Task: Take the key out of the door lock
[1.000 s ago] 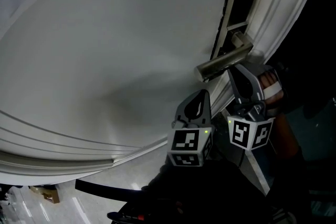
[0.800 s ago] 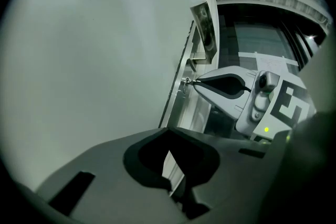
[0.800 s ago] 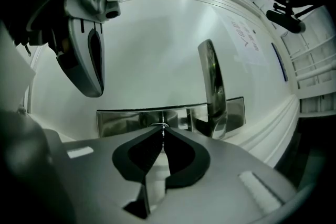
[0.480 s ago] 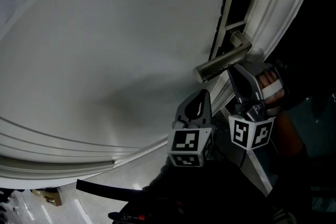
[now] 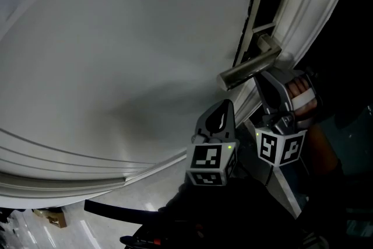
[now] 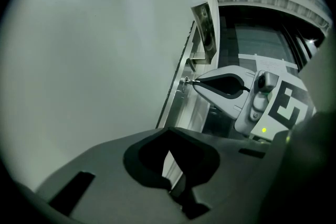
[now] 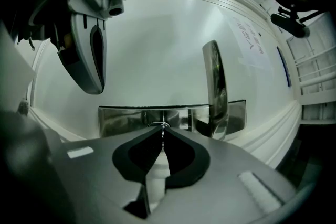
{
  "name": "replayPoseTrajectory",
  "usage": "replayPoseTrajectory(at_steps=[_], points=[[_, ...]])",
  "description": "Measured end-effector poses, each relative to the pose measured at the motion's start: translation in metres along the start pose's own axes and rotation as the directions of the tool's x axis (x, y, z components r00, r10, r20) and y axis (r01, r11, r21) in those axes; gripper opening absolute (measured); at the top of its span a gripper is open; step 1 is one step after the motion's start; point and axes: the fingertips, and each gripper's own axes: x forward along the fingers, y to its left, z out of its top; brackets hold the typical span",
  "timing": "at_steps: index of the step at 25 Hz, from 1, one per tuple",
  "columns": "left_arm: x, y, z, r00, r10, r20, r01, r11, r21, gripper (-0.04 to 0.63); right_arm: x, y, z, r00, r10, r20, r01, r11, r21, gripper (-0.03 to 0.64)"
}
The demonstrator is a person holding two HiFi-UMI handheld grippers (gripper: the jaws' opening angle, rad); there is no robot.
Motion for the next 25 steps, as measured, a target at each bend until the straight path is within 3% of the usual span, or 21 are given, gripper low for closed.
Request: replayPoseTrajectory(at_steps=[25], points=[[0.001,-0.011,-0.002,1.0,-0.03,0.007,0.03,0.999,0.013,0.0,-0.007,0.002,-0.002,1.0,0.011,-0.006,-0.011,1.0,0.003,0.012]])
